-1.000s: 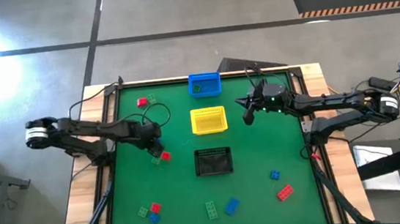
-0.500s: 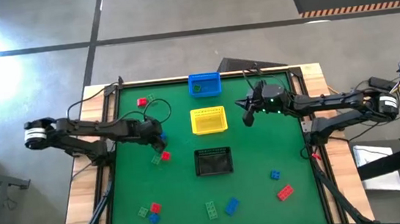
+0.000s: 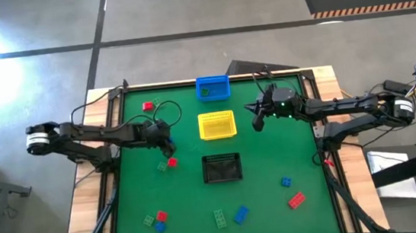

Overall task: Sort & place blocks by color
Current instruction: Put the blue game piece into the black bin

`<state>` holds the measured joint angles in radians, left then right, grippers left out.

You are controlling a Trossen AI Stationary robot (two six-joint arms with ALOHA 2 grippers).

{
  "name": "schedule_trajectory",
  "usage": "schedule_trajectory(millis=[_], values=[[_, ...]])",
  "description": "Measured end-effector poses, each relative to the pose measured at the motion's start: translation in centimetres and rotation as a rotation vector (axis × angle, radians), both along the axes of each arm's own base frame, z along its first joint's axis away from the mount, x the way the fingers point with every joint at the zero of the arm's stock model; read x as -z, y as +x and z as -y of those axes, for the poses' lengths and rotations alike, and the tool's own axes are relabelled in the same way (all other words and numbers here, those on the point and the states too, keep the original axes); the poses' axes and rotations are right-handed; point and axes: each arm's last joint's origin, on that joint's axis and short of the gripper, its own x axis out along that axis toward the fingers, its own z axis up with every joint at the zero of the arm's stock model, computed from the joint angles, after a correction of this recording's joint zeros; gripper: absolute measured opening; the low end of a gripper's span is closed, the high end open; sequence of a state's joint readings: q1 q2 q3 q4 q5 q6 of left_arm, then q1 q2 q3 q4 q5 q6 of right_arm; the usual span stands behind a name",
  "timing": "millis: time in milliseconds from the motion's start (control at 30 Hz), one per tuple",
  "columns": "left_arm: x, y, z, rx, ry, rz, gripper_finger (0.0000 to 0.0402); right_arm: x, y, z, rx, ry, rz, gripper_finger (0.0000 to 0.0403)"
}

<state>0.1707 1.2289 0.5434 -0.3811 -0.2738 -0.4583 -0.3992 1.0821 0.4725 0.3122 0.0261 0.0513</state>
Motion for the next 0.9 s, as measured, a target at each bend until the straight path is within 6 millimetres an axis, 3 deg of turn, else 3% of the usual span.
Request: schedule_trajectory(millis=[233, 367, 500, 767, 900], values=[[0.6, 0.4, 0.0, 0.081, 0.026, -0.028, 0.0241, 0.0, 0.0, 0.0, 0.0, 0.0, -0.001, 0.0009], [1.1, 0.6, 0.0, 0.119, 0.002, -0.049, 0.0244, 0.0, 0.0, 0.0, 0.0, 0.0, -0.001, 0.0009], [1.6, 0.6, 0.2, 0.176, -0.009, -0.077, 0.0221, 0.1, 0.0, 0.0, 0.0, 0.001, -0.004, 0.0009], [2.3, 0.2, 0.3, 0.214, -0.011, -0.094, 0.0128, 0.5, -0.2, -0.1, 0.0, 0.006, -0.015, 0.0009], [1.8, 0.1, 0.3, 0.23, 0.005, -0.093, 0.0123, 0.6, -0.3, -0.1, 0.0, 0.008, -0.018, 0.0009]])
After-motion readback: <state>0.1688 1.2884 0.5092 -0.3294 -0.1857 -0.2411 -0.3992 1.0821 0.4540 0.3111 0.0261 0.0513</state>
